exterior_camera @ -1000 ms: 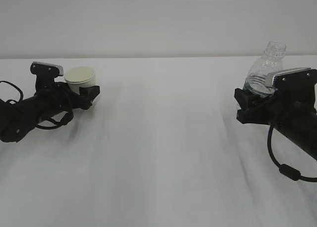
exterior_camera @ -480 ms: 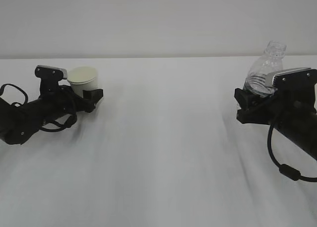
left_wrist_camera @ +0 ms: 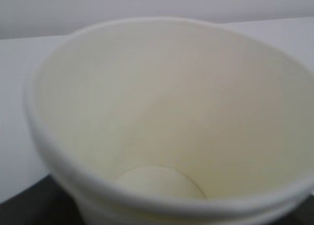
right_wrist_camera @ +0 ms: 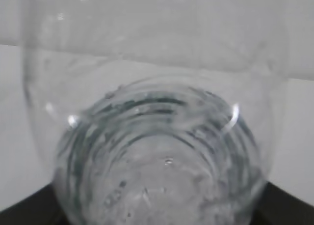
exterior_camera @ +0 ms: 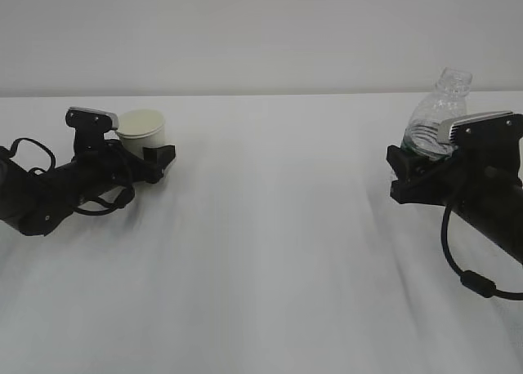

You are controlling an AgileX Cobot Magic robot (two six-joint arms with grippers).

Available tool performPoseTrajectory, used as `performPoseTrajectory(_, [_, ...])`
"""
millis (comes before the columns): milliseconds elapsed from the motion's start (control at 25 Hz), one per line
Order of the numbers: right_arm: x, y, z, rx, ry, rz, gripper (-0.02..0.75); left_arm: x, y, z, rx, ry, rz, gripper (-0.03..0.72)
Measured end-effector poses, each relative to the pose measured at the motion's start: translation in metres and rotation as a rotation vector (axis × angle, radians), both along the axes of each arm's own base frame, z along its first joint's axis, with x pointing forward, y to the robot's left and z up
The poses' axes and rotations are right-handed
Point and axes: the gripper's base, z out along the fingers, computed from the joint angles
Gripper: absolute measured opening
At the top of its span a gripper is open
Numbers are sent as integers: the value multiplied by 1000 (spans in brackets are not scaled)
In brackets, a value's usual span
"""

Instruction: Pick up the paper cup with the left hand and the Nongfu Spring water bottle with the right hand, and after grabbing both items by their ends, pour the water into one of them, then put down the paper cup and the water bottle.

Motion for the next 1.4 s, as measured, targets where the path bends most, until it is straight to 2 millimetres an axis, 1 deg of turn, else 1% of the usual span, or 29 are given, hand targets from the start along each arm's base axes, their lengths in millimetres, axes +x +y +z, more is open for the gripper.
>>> performPoseTrajectory(160, [0,0,0,0,0,0,449,1,1,1,-6,-2,13,553])
performPoseTrajectory(440, [0,0,0,0,0,0,449,2,1,2,-7,-6,13,485])
performPoseTrajectory(560, [0,0,0,0,0,0,449,2,0,1,-12,-2,8,483])
performPoseTrajectory(840, [0,0,0,1,-2,0,449,-2,-6,1,-13,10,-72,481])
performPoseTrajectory(960, [0,0,0,-4,-3,1,449,-2,-6,6,-14,6,-108,481])
performPoseTrajectory(1160, [0,0,0,-4,-2,1,449,-2,2,25,-24,1,-177,481])
performPoseTrajectory(1320, [0,0,1,-12,13,0,449,-5,11,30,-41,36,-227,480])
performPoseTrajectory(1400, [-1,-1,5,-17,19,-1,449,-6,12,31,-48,56,-251,480])
